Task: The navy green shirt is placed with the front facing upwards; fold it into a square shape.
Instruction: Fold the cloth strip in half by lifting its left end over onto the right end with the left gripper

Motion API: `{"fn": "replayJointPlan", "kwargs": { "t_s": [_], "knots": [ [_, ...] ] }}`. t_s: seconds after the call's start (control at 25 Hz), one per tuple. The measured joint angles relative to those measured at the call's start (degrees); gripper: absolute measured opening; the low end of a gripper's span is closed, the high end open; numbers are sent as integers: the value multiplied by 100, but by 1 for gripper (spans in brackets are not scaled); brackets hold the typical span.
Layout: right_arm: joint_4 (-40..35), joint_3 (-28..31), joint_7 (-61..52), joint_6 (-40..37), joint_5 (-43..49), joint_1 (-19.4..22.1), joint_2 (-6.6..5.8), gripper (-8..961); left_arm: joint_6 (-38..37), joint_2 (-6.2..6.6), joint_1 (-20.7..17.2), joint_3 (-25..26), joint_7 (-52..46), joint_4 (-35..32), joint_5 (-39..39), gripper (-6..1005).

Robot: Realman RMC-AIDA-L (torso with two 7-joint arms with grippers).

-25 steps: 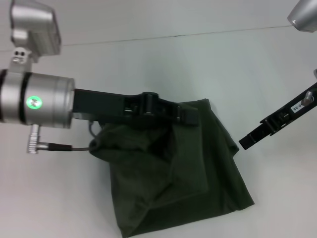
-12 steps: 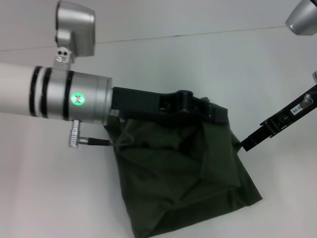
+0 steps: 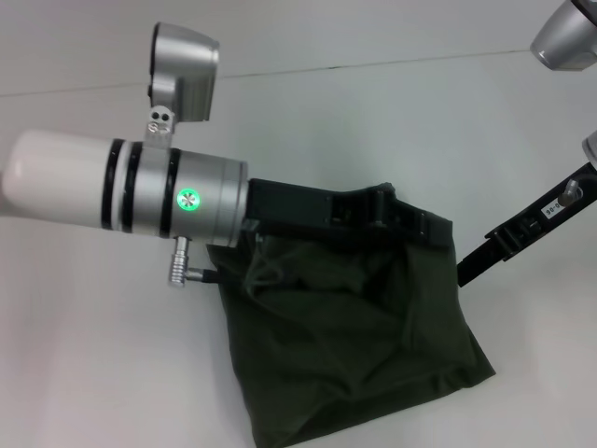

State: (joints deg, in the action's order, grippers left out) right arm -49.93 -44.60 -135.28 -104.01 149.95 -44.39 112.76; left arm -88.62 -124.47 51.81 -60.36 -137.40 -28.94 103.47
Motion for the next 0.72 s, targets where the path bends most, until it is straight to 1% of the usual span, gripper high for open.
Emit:
{"fn": "replayJointPlan", "kwargs": {
  "t_s": [0.16,0.32,0.64,0.72],
  "knots": [
    [3,-31,-8,10,0,-8,0,227,155,-10,137,-111,98,274,-22,32],
    [3,-33,-13,11,0,-8,0,227,292,-18,156,-208,111,361,-65,34],
    [2,-40,-25,17,0,-8,0,227,328,5,-1,-198,77,434,-340,37],
    [1,-40,-54,17,0,-17,0,227,312,5,-7,-246,67,448,-340,93]
  ]
}}
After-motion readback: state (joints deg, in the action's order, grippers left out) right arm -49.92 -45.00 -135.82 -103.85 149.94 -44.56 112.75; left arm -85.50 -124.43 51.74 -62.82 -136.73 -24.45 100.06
